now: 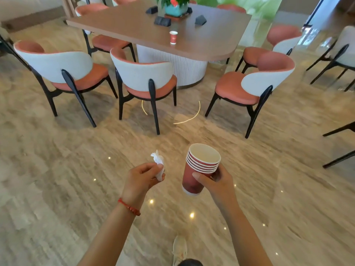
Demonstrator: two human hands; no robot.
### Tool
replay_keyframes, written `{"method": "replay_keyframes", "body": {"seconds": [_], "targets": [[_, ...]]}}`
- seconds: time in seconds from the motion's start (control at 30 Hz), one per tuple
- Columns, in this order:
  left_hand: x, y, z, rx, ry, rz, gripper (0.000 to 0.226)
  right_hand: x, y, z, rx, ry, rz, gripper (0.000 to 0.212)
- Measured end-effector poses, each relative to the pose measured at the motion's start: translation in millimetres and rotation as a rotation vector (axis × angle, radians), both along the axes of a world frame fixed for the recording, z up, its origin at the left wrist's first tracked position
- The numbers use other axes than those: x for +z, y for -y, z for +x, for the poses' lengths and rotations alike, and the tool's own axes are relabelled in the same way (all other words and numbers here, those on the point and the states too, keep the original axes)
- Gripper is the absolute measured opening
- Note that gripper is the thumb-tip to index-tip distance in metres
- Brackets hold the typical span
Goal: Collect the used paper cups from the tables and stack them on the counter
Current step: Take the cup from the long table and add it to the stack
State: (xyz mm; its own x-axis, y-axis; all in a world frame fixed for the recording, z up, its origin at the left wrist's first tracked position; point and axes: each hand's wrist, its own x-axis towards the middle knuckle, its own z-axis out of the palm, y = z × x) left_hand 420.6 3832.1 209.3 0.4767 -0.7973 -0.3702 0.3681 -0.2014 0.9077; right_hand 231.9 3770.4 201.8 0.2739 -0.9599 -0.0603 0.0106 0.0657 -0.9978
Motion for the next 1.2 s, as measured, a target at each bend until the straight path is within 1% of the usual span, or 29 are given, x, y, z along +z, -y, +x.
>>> {"method": "replay_keyframes", "body": {"seconds": [0.2, 0.33, 0.47, 0.57, 0.63, 0.7, 0.87, 0.93, 1.03, 1.1, 1.2], "targets": [[1, 95, 11, -0.031, 0.0, -0.006, 0.021, 0, 102, 14, 0.059, -0.037, -0.008, 0.065], [-5, 153, 29, -0.033, 0.001, 0.008, 0.016, -8, 162, 35, 0.069, -0.049, -0.012, 0.058], [-12, 223, 66, -0.029, 0.015, -0.004, 0.018, -16, 233, 68, 0.06, -0.048, -0.014, 0.058], [-20, 282, 99, -0.023, 0.007, 0.0, 0.014, -23, 290, 99, 0.035, -0.056, -0.026, 0.059], [-20, 324, 123, -0.052, 0.019, 0.009, 0.01, -23, 329, 122, 0.015, -0.061, -0.03, 0.057], [-14, 366, 146, -0.093, 0.055, 0.021, 0.01, -17, 366, 142, -0.001, -0.057, -0.035, 0.057], [10, 459, 186, -0.103, 0.101, 0.005, 0.009, -3, 444, 176, -0.048, -0.014, -0.033, 0.07], [13, 488, 195, -0.098, 0.094, 0.001, 0.014, -2, 471, 182, -0.07, 0.001, -0.025, 0.072], [11, 531, 208, -0.109, 0.085, 0.022, 0.022, -5, 516, 192, -0.09, 0.013, -0.004, 0.066], [7, 562, 216, -0.104, 0.089, 0.031, 0.017, -6, 549, 199, -0.103, 0.019, 0.0, 0.059], [5, 613, 226, -0.092, 0.095, 0.046, 0.007, 0, 603, 210, -0.09, 0.013, -0.019, 0.058]]}}
